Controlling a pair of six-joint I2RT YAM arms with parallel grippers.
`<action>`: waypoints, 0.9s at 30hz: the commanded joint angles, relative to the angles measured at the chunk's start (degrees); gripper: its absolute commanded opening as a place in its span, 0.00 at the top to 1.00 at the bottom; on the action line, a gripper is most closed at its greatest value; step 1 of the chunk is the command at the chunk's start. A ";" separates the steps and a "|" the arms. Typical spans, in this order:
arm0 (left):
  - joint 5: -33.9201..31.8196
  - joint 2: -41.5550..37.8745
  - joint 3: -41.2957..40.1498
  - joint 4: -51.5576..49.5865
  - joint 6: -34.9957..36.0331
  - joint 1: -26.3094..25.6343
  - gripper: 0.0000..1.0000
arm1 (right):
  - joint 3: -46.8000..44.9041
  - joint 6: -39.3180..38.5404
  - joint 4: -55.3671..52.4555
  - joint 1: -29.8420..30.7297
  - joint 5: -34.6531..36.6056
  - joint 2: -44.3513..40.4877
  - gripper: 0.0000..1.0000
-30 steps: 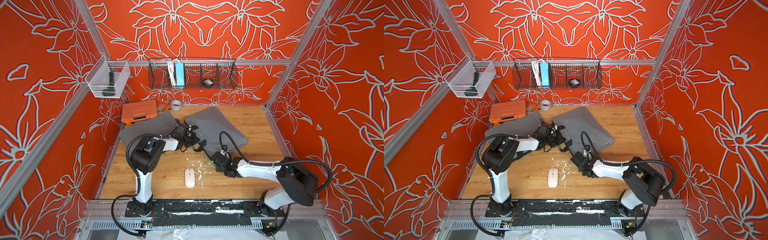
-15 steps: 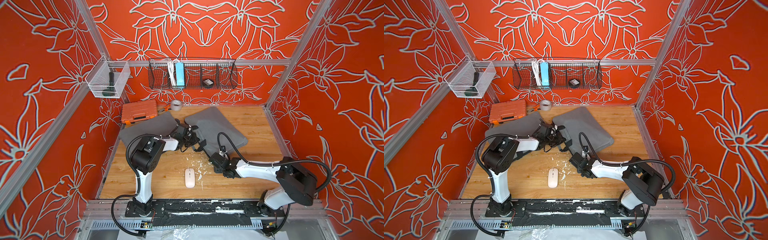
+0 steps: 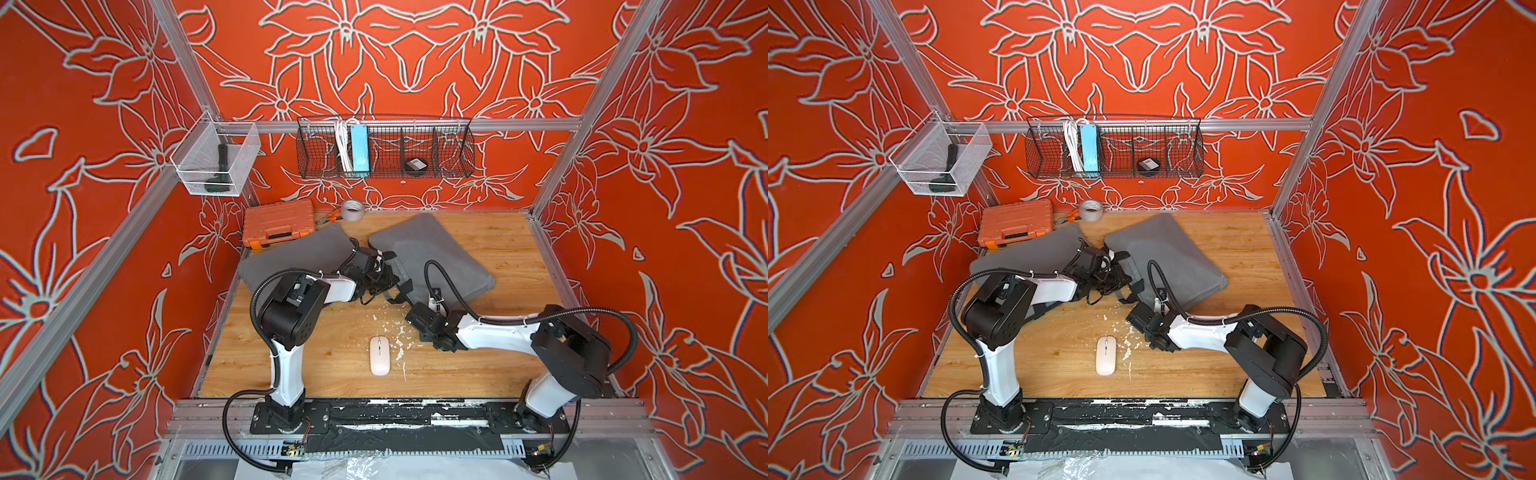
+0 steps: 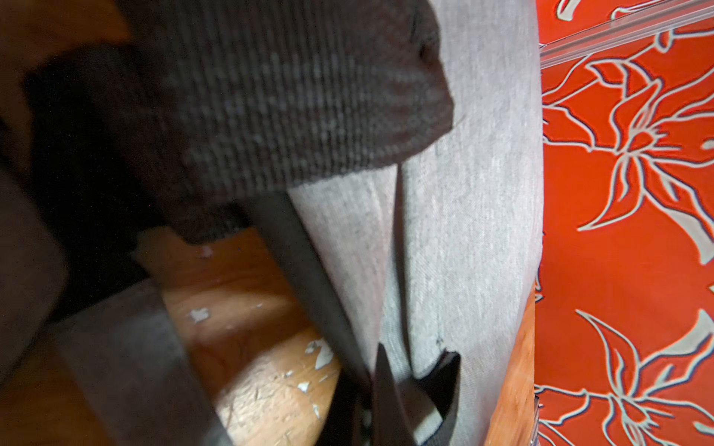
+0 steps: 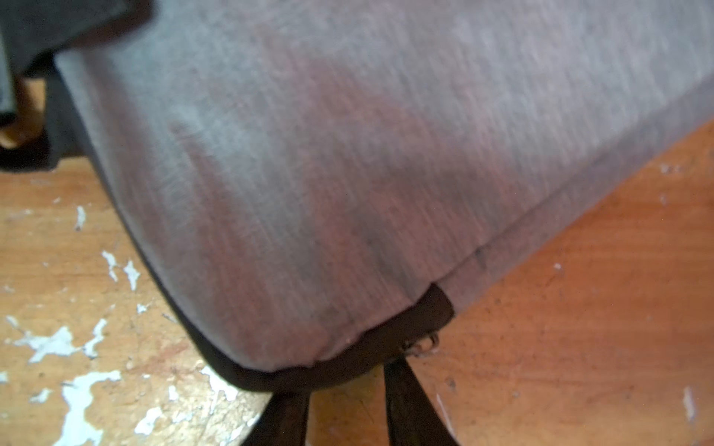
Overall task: Put the mouse into the laptop bag
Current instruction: Unzip the zipper on the zippered laptop bag.
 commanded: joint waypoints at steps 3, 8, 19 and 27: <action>0.62 -2.61 -1.02 0.45 -0.78 0.35 1.00 | 0.28 1.59 -5.15 -0.25 1.09 3.76 0.81; 0.71 -3.00 -1.19 0.58 -0.87 0.35 1.00 | 0.59 2.47 -5.93 -0.25 1.57 4.23 0.81; 0.71 -3.75 -1.54 0.67 -0.91 0.46 1.00 | -0.91 4.53 -7.26 -0.25 4.49 2.69 0.76; 0.90 -3.66 -1.81 0.94 -0.96 0.89 1.00 | -2.08 6.81 -9.79 -0.25 7.89 0.99 0.78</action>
